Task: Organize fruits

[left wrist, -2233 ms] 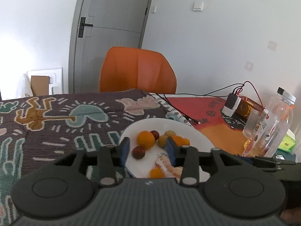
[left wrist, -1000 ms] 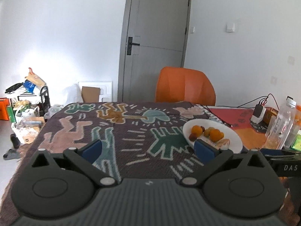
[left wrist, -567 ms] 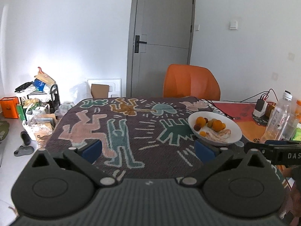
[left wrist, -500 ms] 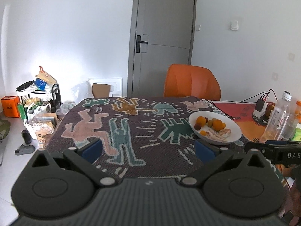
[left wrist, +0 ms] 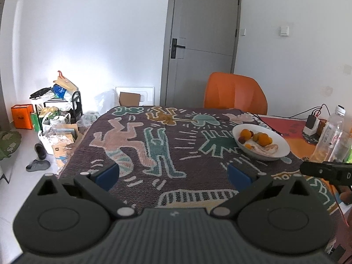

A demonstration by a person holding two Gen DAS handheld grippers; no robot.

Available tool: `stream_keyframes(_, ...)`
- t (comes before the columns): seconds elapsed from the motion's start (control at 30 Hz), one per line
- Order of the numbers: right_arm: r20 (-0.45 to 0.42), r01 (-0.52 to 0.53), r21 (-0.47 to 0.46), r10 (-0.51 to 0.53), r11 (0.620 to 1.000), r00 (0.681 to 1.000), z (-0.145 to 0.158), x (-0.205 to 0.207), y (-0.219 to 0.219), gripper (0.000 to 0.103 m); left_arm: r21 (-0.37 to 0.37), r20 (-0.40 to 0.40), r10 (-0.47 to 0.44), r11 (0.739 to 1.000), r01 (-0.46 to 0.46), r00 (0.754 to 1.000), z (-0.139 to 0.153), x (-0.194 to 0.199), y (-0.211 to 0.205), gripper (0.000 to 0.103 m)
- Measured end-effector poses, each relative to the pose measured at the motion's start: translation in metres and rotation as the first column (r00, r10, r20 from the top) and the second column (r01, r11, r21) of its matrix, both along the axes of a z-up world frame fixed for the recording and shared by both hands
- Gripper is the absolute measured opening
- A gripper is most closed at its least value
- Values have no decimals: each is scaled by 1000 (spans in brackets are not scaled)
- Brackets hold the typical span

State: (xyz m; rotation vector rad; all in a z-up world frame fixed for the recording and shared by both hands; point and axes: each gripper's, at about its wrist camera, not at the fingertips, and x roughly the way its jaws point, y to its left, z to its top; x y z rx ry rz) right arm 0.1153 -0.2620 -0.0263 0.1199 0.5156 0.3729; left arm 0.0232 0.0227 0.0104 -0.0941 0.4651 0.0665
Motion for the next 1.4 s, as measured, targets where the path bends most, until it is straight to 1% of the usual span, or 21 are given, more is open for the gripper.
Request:
stream_keyframes(0.53, 20, 11, -16, -10, 1000, 1000, 1, -2, 2, 103, -10, 0, -13, 1000, 13, 1000, -2, -1, 1, 103)
stream_keyframes(1.4, 19, 20, -9, -20, 1000, 1000, -1, -1, 0, 103, -6, -5, -12, 1000, 12, 1000, -3, -1, 1, 103)
